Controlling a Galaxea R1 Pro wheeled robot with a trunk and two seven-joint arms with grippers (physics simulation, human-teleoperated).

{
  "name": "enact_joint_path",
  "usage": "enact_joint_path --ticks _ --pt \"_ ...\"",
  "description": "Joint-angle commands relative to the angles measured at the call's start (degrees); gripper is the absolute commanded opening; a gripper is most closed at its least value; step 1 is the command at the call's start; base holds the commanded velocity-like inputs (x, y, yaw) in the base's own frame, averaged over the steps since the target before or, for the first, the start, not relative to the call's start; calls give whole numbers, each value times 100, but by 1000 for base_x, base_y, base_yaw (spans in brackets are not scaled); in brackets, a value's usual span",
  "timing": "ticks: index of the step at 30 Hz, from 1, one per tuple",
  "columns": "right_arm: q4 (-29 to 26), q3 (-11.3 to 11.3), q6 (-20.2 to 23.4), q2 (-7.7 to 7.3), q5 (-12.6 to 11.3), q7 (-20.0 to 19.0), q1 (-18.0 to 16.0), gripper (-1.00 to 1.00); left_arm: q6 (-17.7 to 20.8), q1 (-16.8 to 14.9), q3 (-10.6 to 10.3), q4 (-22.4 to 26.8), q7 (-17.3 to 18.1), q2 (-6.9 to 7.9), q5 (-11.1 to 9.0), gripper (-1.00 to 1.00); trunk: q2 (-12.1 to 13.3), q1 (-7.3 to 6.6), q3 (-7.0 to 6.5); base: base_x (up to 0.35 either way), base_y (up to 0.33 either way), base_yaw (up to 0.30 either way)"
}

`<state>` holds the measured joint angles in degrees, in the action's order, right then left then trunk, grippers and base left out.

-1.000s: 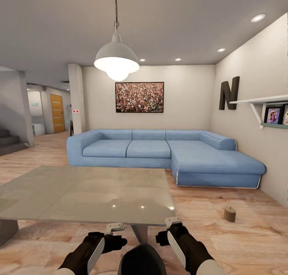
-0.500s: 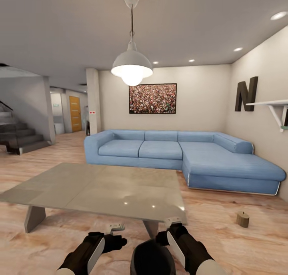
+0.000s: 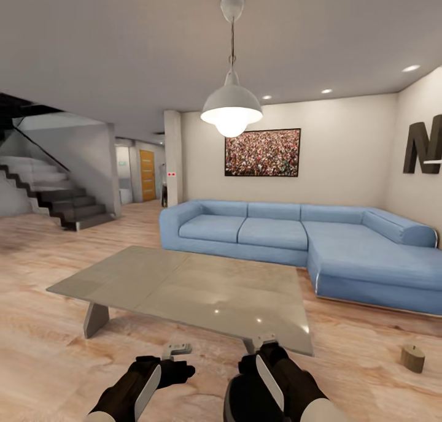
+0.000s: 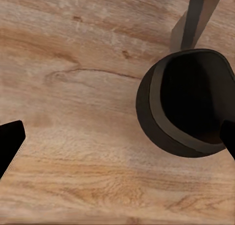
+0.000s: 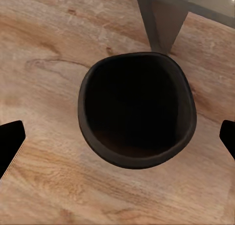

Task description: Place each of the two pumpkins and all three candles from the living room inside a cabinet in the living room (use any cabinet), then make sure every cabinet is closed, and position the cauldron so it is next to a table in the living room.

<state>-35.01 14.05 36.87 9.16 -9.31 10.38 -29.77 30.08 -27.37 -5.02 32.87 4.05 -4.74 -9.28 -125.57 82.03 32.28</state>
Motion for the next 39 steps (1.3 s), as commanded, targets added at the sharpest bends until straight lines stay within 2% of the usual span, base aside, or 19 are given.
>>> enact_joint_path --ticks 1,11,25,39 --pt "-10 26 22 -4 -62 52 -2 100 26 -4 -17 6 -16 3 -56 100 38 -24 -11 -24 0 290" --pt "-6 28 22 5 -62 52 -2 100 25 0 -17 0 -17 4 -56 100 439 -243 -190 -156 0 290" --pt "-6 28 22 6 -62 54 -2 100 25 1 -17 -17 -18 0 -56 100 1000 -551 -442 -36 0 290" --pt "-2 28 22 15 -62 52 -2 100 25 -3 -17 -34 -18 -1 -56 100 1562 -858 -693 -208 0 290"
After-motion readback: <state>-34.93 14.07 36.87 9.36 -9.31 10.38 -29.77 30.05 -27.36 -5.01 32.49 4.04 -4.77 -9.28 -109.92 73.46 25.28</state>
